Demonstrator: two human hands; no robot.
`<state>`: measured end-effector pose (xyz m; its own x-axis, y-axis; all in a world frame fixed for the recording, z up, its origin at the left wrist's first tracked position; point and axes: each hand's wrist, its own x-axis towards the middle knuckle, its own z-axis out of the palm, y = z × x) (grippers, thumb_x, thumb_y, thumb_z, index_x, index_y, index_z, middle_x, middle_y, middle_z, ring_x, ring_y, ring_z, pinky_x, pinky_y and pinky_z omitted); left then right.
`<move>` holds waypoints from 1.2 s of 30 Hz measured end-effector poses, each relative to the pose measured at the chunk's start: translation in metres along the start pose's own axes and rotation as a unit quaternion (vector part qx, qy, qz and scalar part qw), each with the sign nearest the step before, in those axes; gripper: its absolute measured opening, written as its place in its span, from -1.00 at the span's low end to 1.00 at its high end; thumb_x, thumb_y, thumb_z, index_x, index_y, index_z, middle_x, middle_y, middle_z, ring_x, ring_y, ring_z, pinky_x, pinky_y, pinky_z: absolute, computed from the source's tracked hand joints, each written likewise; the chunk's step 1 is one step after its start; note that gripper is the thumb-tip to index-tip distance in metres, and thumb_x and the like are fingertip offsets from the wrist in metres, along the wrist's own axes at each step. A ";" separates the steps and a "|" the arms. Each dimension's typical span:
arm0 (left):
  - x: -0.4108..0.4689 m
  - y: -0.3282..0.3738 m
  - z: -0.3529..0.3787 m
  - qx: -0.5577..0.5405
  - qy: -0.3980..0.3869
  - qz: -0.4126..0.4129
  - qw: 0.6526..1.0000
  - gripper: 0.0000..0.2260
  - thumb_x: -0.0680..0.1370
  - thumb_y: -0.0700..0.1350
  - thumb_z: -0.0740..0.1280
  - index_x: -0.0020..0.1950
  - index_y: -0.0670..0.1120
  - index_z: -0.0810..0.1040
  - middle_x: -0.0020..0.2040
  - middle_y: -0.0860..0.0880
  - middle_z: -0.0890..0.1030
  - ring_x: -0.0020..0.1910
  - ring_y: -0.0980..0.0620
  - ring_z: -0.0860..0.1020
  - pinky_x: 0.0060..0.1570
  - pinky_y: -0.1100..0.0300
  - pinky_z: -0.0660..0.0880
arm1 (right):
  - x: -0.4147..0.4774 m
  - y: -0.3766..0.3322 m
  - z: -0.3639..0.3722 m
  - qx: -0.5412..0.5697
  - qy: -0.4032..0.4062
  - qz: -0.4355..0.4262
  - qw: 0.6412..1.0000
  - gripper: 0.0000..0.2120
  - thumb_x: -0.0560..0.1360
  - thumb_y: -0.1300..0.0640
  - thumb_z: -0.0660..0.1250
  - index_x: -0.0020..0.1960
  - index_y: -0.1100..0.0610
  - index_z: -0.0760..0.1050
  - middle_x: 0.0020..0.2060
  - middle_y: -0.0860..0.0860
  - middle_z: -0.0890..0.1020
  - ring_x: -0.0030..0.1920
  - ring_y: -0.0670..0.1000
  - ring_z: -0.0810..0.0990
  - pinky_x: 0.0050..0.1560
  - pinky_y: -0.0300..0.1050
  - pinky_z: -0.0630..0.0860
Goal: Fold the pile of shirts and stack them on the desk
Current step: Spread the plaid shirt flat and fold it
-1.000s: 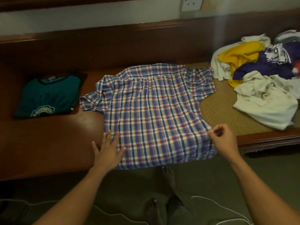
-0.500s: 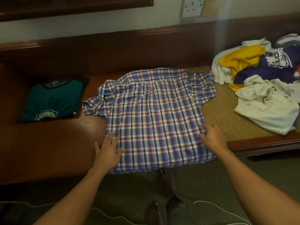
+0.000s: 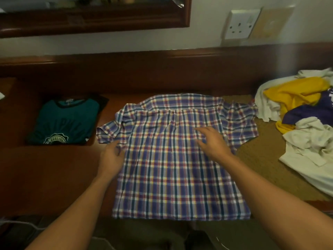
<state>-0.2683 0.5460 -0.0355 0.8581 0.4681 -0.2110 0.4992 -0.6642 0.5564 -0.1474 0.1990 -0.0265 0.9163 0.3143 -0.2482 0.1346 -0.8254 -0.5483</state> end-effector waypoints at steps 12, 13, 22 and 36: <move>0.105 -0.066 -0.046 0.064 0.034 -0.021 0.997 -0.59 0.56 -0.19 0.43 0.41 -0.11 0.52 0.23 -0.20 0.59 0.19 -0.27 0.50 0.16 -0.16 0.49 | 0.153 -0.171 0.065 -0.129 -0.098 -0.199 0.966 -0.53 0.63 0.08 0.33 0.51 -0.09 0.36 0.41 0.03 0.43 0.40 0.12 0.38 0.36 0.13 0.40; 0.114 -0.070 -0.049 0.098 0.021 -0.004 0.995 -0.55 0.55 -0.17 0.45 0.43 -0.09 0.49 0.25 -0.17 0.57 0.21 -0.26 0.47 0.17 -0.17 0.46 | 0.164 -0.183 0.075 -0.146 -0.095 -0.210 0.962 -0.52 0.62 0.09 0.34 0.51 -0.09 0.36 0.42 0.03 0.42 0.40 0.14 0.37 0.36 0.13 0.39; 0.156 -0.110 -0.055 0.258 -0.017 0.125 0.958 -0.74 0.55 -0.03 0.42 0.23 -0.01 0.62 0.01 -0.07 0.56 0.03 -0.14 0.46 0.01 -0.04 0.39 | 0.242 -0.245 0.134 -0.268 -0.111 -0.317 0.903 -0.69 0.56 -0.02 0.40 0.30 -0.11 0.55 0.24 -0.06 0.50 0.20 0.05 0.36 0.14 0.00 0.30; 0.153 -0.089 -0.043 0.178 0.041 0.156 0.971 -0.66 0.66 -0.03 0.25 0.43 -0.04 0.46 0.46 -0.12 0.40 0.43 -0.14 0.36 0.35 -0.13 0.35 | 0.236 -0.229 0.152 -0.047 0.057 -0.211 0.975 -0.79 0.60 0.05 0.36 0.21 0.08 0.62 0.08 0.00 0.61 0.12 0.05 0.49 0.14 0.13 0.49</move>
<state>-0.1866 0.7019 -0.0834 0.9690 0.2470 -0.0041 0.2392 -0.9337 0.2664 -0.0190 0.5335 -0.0811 0.8075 0.5849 0.0761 0.5367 -0.6751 -0.5061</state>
